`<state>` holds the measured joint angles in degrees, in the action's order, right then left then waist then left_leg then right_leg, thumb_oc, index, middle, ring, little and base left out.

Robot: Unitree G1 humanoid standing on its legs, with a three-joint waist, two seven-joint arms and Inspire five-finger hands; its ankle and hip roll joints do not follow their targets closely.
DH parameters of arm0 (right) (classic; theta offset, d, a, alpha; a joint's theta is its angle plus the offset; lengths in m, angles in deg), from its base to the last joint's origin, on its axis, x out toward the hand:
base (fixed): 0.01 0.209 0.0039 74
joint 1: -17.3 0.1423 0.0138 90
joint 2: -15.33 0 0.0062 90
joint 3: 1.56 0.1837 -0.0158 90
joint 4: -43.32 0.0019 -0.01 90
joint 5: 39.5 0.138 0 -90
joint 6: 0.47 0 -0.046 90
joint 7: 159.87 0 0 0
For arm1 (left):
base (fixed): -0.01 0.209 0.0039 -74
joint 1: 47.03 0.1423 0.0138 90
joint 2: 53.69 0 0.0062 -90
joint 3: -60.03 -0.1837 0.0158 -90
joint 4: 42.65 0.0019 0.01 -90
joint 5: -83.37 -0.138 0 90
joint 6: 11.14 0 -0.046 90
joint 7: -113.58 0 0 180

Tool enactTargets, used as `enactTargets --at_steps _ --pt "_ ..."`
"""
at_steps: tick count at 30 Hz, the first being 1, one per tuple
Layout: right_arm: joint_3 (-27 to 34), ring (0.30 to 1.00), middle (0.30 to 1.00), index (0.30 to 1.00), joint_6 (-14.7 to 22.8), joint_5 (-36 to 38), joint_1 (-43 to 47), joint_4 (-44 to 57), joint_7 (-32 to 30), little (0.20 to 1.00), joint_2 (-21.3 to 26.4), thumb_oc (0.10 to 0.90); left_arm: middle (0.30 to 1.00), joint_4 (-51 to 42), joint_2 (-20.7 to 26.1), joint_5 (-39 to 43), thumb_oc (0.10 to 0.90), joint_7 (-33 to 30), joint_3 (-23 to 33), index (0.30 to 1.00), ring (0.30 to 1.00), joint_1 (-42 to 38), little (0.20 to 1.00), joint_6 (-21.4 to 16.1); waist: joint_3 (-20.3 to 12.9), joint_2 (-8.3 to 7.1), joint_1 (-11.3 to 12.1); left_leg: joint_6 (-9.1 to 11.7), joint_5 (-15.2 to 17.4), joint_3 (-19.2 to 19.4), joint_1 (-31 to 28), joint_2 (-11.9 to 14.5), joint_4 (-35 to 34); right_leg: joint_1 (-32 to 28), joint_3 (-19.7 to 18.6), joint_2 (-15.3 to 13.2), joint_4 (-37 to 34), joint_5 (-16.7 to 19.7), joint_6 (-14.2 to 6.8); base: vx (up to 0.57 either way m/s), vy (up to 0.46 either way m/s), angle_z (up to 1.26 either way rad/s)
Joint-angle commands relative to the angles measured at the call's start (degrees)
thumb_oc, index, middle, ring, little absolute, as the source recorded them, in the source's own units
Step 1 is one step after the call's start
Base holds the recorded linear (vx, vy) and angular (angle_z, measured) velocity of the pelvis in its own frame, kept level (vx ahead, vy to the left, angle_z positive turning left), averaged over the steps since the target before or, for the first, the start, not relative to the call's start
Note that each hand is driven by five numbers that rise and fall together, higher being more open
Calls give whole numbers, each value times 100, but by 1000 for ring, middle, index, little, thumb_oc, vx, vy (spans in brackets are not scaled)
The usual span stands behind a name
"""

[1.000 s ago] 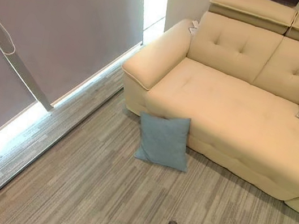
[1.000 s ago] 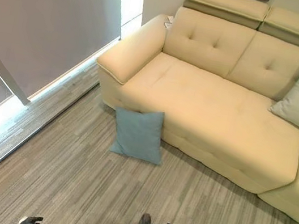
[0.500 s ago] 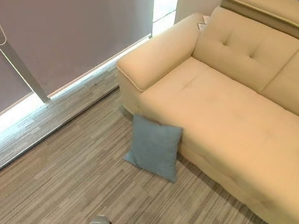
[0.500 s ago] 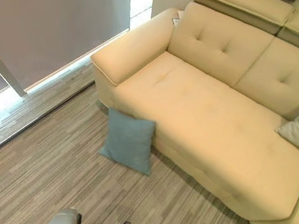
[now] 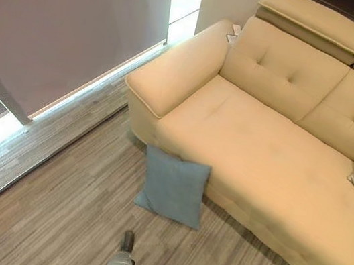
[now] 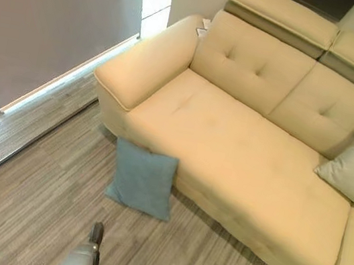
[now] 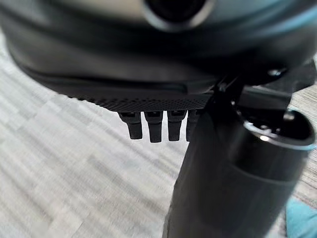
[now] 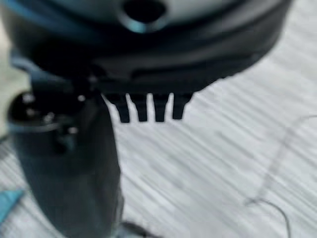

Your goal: Pick up all the scattered cushions and arrange them neatly on the sofa.

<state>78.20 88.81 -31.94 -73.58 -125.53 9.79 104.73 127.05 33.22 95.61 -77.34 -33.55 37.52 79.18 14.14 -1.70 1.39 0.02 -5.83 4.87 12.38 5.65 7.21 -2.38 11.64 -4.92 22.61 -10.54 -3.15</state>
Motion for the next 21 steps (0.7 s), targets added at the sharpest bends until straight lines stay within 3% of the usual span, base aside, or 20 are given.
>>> enactTargets --at_steps 1,4,6,8,9,10,11,12,14,15,16,17,18,19,20,21 --pt "61 900 900 900 118 -23 34 471 -86 900 79 800 900 -445 477 -19 800 -219 -149 900 900 -18 900 -155 56 81 -5 -10 641 4 -211 -80 209 703 -504 -773 1111 1380 -497 312 201 23" --pt "-18 900 900 900 175 -22 -10 680 -81 900 43 800 900 -663 587 -47 800 -247 -227 900 900 -192 900 -218 166 111 -209 -51 892 -66 -457 -226 202 1203 -452 -725 803 1158 -393 303 83 26" --pt "-58 900 900 900 225 21 8 785 -88 900 35 800 900 -786 646 -44 800 -296 -261 900 900 -316 900 -270 289 75 -376 -56 1060 -152 -619 -378 232 1387 -590 -440 308 889 -369 281 -3 36" --pt "-77 900 900 900 234 93 -1 864 -91 900 65 800 900 -873 696 -58 800 -309 -284 900 900 -402 900 -306 355 8 -562 -62 1235 -245 -817 -563 230 1649 -766 -177 -442 970 -421 269 -9 25" --pt "-77 900 900 900 234 93 -1 864 -91 900 66 800 900 -873 696 -58 800 -309 -284 900 900 -402 900 -306 360 10 -563 -61 1237 -246 -821 -561 231 1642 -764 -176 -444 970 -421 393 -2 37" --pt "-91 900 900 900 249 53 -3 950 -82 900 117 800 900 -883 748 -79 800 -274 -280 900 900 -463 900 -330 365 -50 -684 -36 1451 -293 -1130 -721 179 1948 -438 -189 -1048 1224 -500 392 9 40" --pt "-103 900 900 900 239 8 -22 992 -62 900 126 800 900 -876 756 -97 800 -248 -265 900 900 -450 900 -325 363 -34 -723 -16 1537 -298 -1270 -748 159 1997 -109 -226 -1194 1265 -516 397 8 34" --pt "-103 900 900 900 237 7 -26 995 -62 900 129 800 900 -876 754 -97 800 -247 -265 900 900 -447 900 -325 370 -20 -740 -13 1547 -317 -1281 -735 160 1974 -85 -219 -1202 1259 -514 222 8 19" --pt "-113 900 900 900 259 -108 -50 1039 -50 900 179 800 900 -845 758 -140 800 -222 -239 900 900 -418 900 -312 331 -31 -734 22 1671 -266 -1454 -814 208 1923 754 -379 -1269 1301 -503 311 -14 11" --pt "-117 900 900 900 259 -194 -127 999 -35 900 220 800 900 -798 744 -359 800 -203 -287 900 900 -353 900 -274 186 -45 -737 39 1832 -235 -1562 -859 290 1675 905 -368 -1393 1202 -360 475 -48 10" --pt "-96 900 900 900 292 -188 -119 995 -53 900 243 800 900 -740 712 -447 800 -206 -290 900 900 -291 900 -259 102 7 -753 105 1862 -288 -1666 -825 386 1582 758 -226 -1391 1128 -282 429 -57 20" --pt "-80 900 900 900 283 -199 -118 994 -45 900 263 800 900 -719 688 -463 800 -178 -277 900 900 -241 900 -262 51 6 -761 187 1779 -287 -1619 -817 538 1498 753 -206 -1478 1134 -258 327 -55 22" --pt "-77 900 900 900 313 -198 -36 1025 -87 900 348 800 900 -741 582 -375 800 -158 -252 900 900 -165 900 -300 128 17 -686 482 1419 -146 -1247 -692 1748 1233 718 -182 -1542 1082 -165 178 -61 23" --pt "-104 900 900 900 332 -181 42 1115 -103 900 382 800 900 -751 533 -340 800 -138 -255 900 900 -156 900 -302 216 -17 -621 611 1137 -142 -872 -597 2456 1140 654 -162 -1550 1034 -83 109 -56 14" --pt "-103 900 900 900 331 -181 45 1115 -103 900 379 800 900 -750 536 -340 800 -139 -255 900 900 -160 900 -302 198 -36 -637 606 1108 -151 -844 -622 2444 1162 662 -187 -1558 1047 -85 17 -41 0" --pt "-127 900 900 900 337 -160 110 1183 -122 900 408 800 900 -760 519 -324 800 -135 -273 900 900 -168 900 -297 269 -74 -585 663 945 -169 -542 -567 3032 1127 571 -175 -1528 997 6 -5 -31 -21"
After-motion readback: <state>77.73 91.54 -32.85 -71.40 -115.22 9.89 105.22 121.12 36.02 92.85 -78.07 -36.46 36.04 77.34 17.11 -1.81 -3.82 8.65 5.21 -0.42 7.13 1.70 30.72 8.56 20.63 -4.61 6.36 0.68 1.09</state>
